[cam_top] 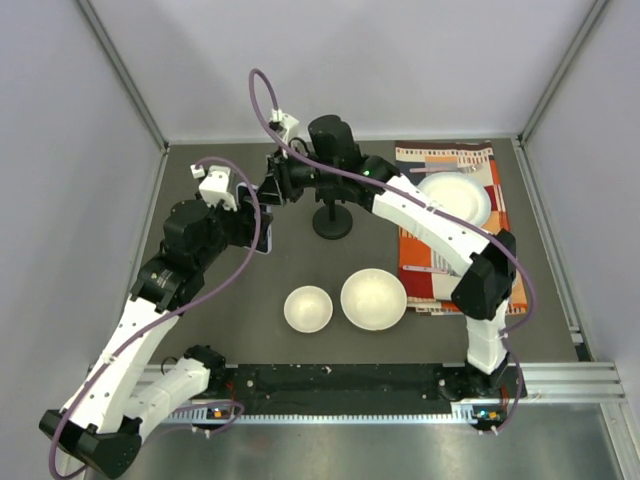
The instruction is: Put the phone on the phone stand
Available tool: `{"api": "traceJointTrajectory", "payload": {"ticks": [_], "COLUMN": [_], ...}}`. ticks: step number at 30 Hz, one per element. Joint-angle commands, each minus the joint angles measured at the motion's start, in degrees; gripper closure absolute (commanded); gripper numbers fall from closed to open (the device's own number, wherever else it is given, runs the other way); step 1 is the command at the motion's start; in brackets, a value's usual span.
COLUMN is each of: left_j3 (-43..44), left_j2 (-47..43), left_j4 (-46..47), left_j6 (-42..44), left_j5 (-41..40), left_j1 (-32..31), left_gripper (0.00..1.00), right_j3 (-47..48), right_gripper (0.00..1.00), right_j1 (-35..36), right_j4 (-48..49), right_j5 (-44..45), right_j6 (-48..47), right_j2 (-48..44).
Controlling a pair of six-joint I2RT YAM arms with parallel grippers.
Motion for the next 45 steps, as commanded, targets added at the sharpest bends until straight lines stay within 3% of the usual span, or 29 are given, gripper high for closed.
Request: {"api": "traceJointTrajectory", "payload": {"ticks": [1, 5, 6, 7, 8, 9, 11, 13, 16, 19, 25, 33, 39, 45], "left_j3": [2.7, 3.4, 3.6, 3.8, 4.0, 4.0, 4.8, 5.0, 5.0, 4.1, 1.9, 3.6, 1.9, -0.4], "left_j2": [-0.7, -0.7, -0.6, -0.6, -0.5, -0.9, -1.8, -3.9, -7.5, -11.4, -14.9, -11.9, -10.6, -10.2], "left_j4": [5.1, 3.8, 3.5, 3.1, 3.0, 2.6, 0.9, -1.4, -4.8, -7.4, -4.7, -0.2, 7.2, 13.4], "left_j6": [0.6, 0.0, -0.2, -0.6, -1.7, -2.6, -5.5, -7.0, -9.0, -11.4, -14.6, -17.7, -19.6, -22.0], "left_j5": [0.3, 0.7, 0.7, 0.7, 0.1, 0.0, 0.1, 1.4, 5.6, 8.6, 21.2, 23.6, 29.1, 35.6], "left_j1": [-0.3, -0.3, -0.4, -0.3, -0.3, -0.3, -0.3, -0.3, -0.3, -0.2, -0.2, -0.2, -0.2, -0.2], "left_gripper": [1.0, 1.0, 1.0, 1.0, 1.0, 0.93, 0.67, 0.28, 0.13, 0.07, 0.03, 0.02, 0.04, 0.19], "right_j3": [4.4, 4.7, 4.8, 4.7, 4.3, 3.7, -0.2, -5.0, -15.4, -21.2, -28.3, -31.3, -31.5, -30.9], "right_gripper": [0.7, 0.79, 0.85, 1.0, 1.0, 1.0, 1.0, 1.0, 1.0, 1.0, 1.0, 1.0, 1.0, 1.0], "right_j1": [1.3, 1.8, 1.8, 1.8, 1.8, 1.8, 1.9, 1.3, -1.3, -5.7, -12.0, -14.3, -14.3, -14.3], "right_j4": [1.4, 1.5, 1.5, 1.6, 1.7, 2.9, 5.8, 13.5, 26.4, 37.1, 55.0, 74.0, 79.1, 78.9], "right_j5": [-1.3, -1.6, -2.1, -2.3, -2.5, -2.7, -4.0, -4.1, -6.6, -13.0, -24.2, -29.9, -31.5, -31.6], "right_j6": [-0.5, -0.6, -0.7, -0.7, -0.7, -0.8, -0.8, 0.8, 6.2, 13.2, 27.1, 40.7, 45.2, 47.5], "right_j2": [1.8, 2.1, 2.1, 1.9, 1.7, 1.2, -1.5, -6.4, -11.2, -14.5, -16.8, -18.6, -18.9, -19.0]}}
